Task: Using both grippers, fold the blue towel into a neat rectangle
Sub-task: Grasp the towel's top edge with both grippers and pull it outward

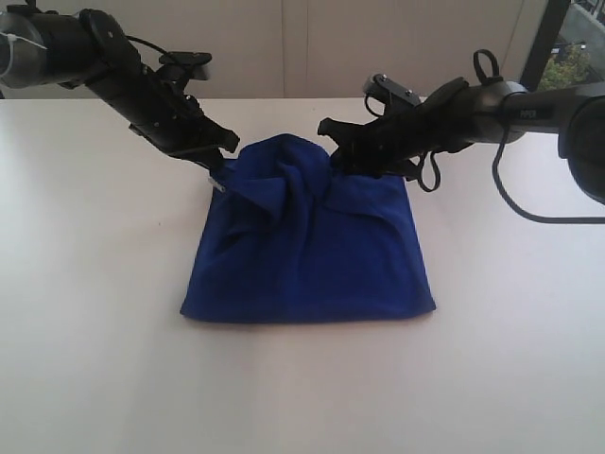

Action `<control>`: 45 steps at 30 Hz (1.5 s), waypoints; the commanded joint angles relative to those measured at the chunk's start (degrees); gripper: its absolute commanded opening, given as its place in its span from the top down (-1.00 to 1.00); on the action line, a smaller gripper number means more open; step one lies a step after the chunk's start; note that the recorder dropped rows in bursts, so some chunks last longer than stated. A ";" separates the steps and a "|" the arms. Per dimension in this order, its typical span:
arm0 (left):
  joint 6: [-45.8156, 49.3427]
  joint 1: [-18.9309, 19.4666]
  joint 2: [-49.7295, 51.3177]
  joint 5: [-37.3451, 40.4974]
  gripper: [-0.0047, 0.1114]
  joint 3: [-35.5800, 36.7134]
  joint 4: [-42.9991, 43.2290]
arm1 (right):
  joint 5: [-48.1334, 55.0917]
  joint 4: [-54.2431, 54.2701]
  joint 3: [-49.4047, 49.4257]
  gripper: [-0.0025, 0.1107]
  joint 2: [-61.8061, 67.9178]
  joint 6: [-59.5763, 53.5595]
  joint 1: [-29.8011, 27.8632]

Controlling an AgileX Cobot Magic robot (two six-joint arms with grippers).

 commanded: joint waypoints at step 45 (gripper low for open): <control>2.00 0.02 -1.98 -0.13 0.92 0.40 -0.01 | 2.53 -17.30 -1.49 0.96 -8.02 0.93 -0.68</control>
